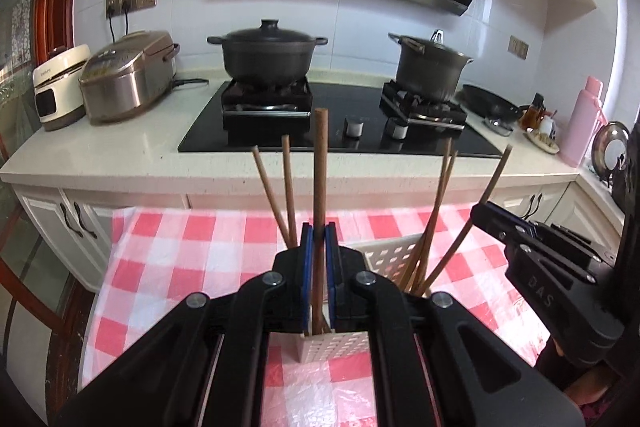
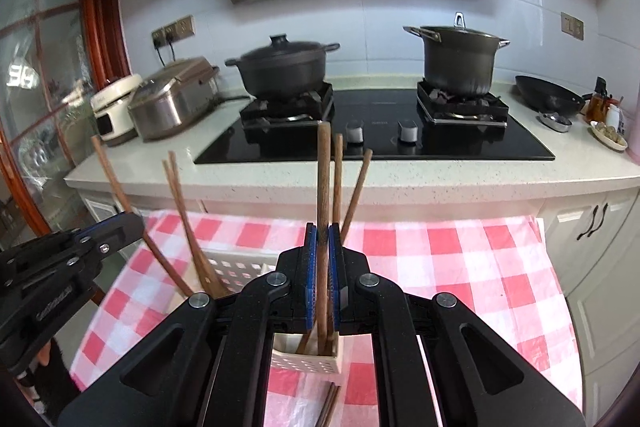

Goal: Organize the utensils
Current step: 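Lower the chopsticks into the caddy and open both tools, then withdraw both open tools from the caddy toward the white spoons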

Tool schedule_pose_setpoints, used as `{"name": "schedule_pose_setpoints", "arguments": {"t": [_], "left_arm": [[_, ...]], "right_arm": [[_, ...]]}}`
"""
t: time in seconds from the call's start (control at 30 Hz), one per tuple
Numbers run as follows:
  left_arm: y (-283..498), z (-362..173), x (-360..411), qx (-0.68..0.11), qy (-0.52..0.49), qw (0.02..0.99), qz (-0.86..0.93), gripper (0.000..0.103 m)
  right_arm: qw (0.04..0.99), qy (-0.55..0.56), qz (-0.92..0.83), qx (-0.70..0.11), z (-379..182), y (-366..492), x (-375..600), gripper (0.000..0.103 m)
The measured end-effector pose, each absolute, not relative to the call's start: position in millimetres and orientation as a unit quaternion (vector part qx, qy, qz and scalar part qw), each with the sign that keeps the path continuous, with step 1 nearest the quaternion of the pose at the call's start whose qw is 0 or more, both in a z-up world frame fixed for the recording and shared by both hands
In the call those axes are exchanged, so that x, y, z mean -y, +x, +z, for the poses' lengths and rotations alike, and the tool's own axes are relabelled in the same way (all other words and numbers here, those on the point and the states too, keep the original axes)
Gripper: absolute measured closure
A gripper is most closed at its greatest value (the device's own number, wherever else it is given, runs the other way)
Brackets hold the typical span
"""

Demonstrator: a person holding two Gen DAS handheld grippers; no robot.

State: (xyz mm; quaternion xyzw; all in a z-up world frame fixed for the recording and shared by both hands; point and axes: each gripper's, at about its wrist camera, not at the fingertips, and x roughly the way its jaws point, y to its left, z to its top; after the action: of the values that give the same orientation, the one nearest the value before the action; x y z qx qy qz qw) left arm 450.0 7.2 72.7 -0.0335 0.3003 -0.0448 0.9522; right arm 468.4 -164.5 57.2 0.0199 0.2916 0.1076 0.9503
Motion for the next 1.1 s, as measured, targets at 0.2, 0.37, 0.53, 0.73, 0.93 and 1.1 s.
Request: {"name": "schedule_pose_setpoints", "arguments": {"t": [0.2, 0.37, 0.53, 0.73, 0.93, 1.1], "left_arm": [[446.4, 76.2, -16.1, -0.287, -0.041, 0.957, -0.025, 0.068], [431.6, 80.6, -27.4, -0.266, -0.038, 0.963, -0.003, 0.049], [400.4, 77.7, -41.3, -0.233, -0.040, 0.971, 0.028, 0.021], [354.6, 50.0, -48.7, -0.215, -0.028, 0.974, 0.057, 0.005], [309.6, 9.1, -49.7, -0.217, -0.011, 0.973, 0.071, 0.005], [286.3, -23.6, -49.8, -0.233, -0.006, 0.969, 0.078, 0.005]], "right_arm": [[0.949, 0.026, 0.102, -0.296, 49.3, 474.7, 167.5, 0.083], [0.953, 0.049, 0.104, -0.280, 53.7, 463.1, 183.4, 0.067], [0.956, 0.060, 0.113, -0.264, 49.8, 431.5, 199.7, 0.067], [0.955, 0.069, 0.122, -0.261, 24.2, 390.1, 211.5, 0.065], [0.956, 0.055, 0.113, -0.265, -15.9, 346.5, 209.6, 0.057], [0.950, 0.055, 0.108, -0.288, -50.8, 320.1, 204.0, 0.055]]}}
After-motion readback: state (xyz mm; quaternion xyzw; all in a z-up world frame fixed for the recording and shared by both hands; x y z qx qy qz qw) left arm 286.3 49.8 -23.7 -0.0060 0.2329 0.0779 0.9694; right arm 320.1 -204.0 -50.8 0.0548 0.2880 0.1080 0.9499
